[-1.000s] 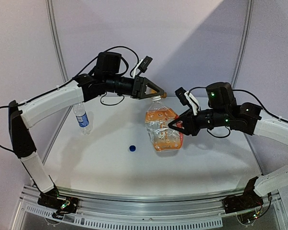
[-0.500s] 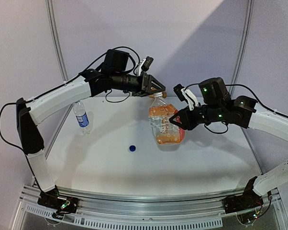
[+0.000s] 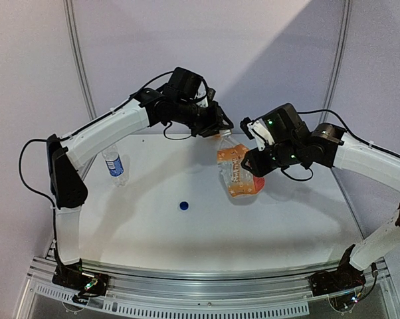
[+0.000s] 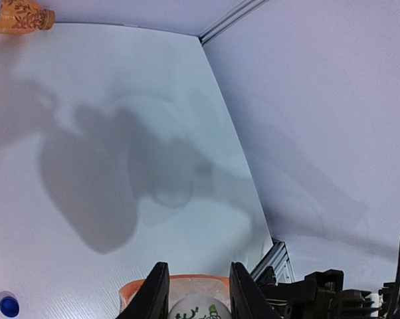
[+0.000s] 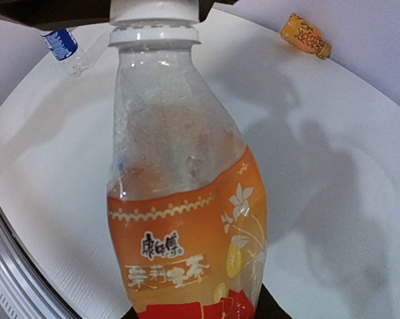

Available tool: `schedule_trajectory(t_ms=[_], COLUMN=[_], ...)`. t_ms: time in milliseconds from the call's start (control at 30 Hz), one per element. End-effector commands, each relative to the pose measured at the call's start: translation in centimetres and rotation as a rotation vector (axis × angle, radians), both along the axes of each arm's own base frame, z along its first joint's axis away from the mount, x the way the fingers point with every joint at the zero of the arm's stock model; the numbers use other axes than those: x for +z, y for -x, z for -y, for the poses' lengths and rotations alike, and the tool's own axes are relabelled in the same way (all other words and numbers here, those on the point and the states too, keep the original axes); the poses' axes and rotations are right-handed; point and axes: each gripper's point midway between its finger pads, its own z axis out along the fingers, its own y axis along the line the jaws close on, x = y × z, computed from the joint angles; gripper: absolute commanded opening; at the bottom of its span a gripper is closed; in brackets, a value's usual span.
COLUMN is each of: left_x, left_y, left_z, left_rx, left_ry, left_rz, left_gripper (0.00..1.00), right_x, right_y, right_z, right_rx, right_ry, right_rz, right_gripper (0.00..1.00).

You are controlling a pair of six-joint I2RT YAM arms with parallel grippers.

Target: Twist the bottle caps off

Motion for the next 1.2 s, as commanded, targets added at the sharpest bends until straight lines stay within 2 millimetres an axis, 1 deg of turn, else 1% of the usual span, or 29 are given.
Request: schedule_trajectory(t_ms=[0, 100, 133, 167, 233, 300, 333, 500, 633, 667, 700, 800, 867, 933, 1000, 1167], left_x=[-2.2, -0.3, 0.4, 1.0, 2.4, 3.0, 3.4, 4.2, 4.8, 5.4, 5.8, 7.7, 8.5, 8.9, 8.8, 8.9], left_y=[3.7, 3.8, 3.7, 3.6, 3.4, 3.1, 3.1, 3.0, 3.6, 4.1, 4.6, 7.0, 8.3, 9.0, 9.4, 10.3], left_z=[1.9, 2.0, 1.8, 1.6, 0.9, 0.1, -0.4, -3.1, -4.6, -4.8, -4.8, -4.4, -4.1, -4.0, -3.8, -3.6], left_rx=[-0.113, -0.148, -0.150, -0.155, -0.164, -0.168, -0.166, -0.166, -0.207, -0.236, -0.271, -0.420, -0.499, -0.548, -0.577, -0.631], left_ry=[-0.026, 0.005, 0.009, 0.017, 0.038, 0.041, 0.039, 0.036, 0.042, 0.061, 0.086, 0.177, 0.217, 0.242, 0.253, 0.297], left_rz=[-0.101, -0.030, -0.003, 0.022, 0.066, 0.093, 0.110, 0.168, 0.232, 0.260, 0.285, 0.358, 0.388, 0.403, 0.404, 0.400], left_gripper=[0.17, 0.41, 0.51, 0.57, 0.67, 0.76, 0.78, 0.79, 0.76, 0.76, 0.75, 0.75, 0.74, 0.74, 0.72, 0.66], right_x=[3.7, 3.2, 2.9, 2.7, 2.3, 1.8, 1.5, 1.2, 1.2, 1.3, 1.3, 1.9, 2.3, 3.1, 3.8, 4.1], right_y=[-1.8, -1.4, -1.2, -1.0, -0.7, -0.4, -0.2, 0.4, 1.2, 1.5, 2.0, 4.5, 6.0, 7.1, 7.7, 7.9], right_z=[-0.8, -0.5, -0.4, -0.3, 0.1, 0.5, 0.7, 1.3, 1.1, 0.8, 0.4, -1.6, -2.5, -2.8, -2.9, -3.2], right_rx=[-0.052, -0.048, -0.045, -0.043, -0.043, -0.049, -0.048, -0.046, -0.009, 0.013, 0.048, 0.228, 0.318, 0.378, 0.406, 0.422], right_ry=[-0.121, -0.122, -0.123, -0.124, -0.121, -0.114, -0.111, -0.121, -0.151, -0.161, -0.180, -0.260, -0.313, -0.360, -0.390, -0.409], right_rz=[0.103, 0.100, 0.097, 0.095, 0.093, 0.087, 0.084, 0.088, 0.084, 0.081, 0.072, 0.039, 0.031, 0.043, 0.052, 0.049], right_gripper=[0.00, 0.00, 0.00, 0.00, 0.00, 0.00, 0.00, 0.00, 0.00, 0.00, 0.00, 0.00, 0.00, 0.00, 0.00, 0.00])
